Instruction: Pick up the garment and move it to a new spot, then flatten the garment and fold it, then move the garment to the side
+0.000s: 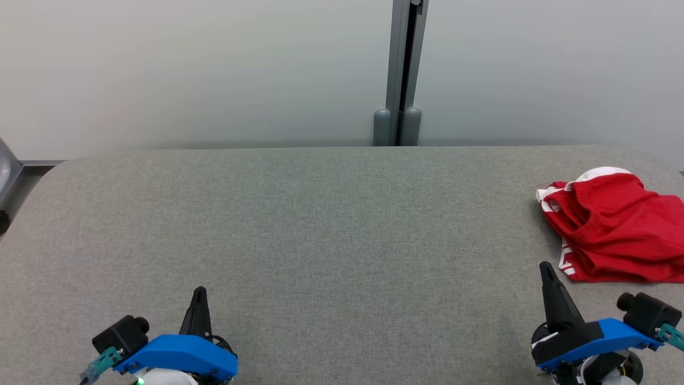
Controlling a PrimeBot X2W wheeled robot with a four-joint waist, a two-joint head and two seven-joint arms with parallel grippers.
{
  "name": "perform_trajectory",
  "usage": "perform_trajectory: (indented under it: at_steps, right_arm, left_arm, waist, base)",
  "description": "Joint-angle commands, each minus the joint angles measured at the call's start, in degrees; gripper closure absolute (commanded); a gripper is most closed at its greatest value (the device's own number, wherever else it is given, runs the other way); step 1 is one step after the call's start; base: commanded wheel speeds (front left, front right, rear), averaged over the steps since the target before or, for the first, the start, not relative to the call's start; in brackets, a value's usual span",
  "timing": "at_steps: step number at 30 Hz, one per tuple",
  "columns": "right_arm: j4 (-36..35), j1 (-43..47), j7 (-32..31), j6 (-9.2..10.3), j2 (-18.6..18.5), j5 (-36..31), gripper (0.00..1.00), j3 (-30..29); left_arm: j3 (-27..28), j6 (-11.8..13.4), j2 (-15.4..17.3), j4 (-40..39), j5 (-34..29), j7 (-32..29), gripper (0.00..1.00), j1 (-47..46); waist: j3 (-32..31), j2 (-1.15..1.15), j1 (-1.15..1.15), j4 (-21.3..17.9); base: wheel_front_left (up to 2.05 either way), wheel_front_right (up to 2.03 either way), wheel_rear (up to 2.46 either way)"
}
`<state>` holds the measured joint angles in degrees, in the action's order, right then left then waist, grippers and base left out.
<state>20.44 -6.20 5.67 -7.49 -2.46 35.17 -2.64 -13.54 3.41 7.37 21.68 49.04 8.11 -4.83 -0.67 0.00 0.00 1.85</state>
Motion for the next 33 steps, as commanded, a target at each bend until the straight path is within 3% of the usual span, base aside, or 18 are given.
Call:
perform_trajectory:
  at_steps: [1, 33]
  right_arm:
    - [-1.3, -0.4, -0.2, 0.00, -0.3, 1.8, 1.00, -0.3]
    - [-3.6, -0.3, -5.4, -0.01, -0.4, 25.4, 1.00, -1.9]
  left_arm:
    - [0.9, -0.5, 0.1, -1.2, 1.3, -0.4, 1.00, -1.6]
    - [9.2, -5.0, -1.8, -4.1, 19.2, -6.5, 1.00, -1.8]
  waist:
    - [0.0, 0.00, 0.00, 0.0]
    - [0.3, 0.00, 0.00, -0.6]
  base:
    - [0.00, 0.00, 0.00]
    - [0.00, 0.00, 0.00]
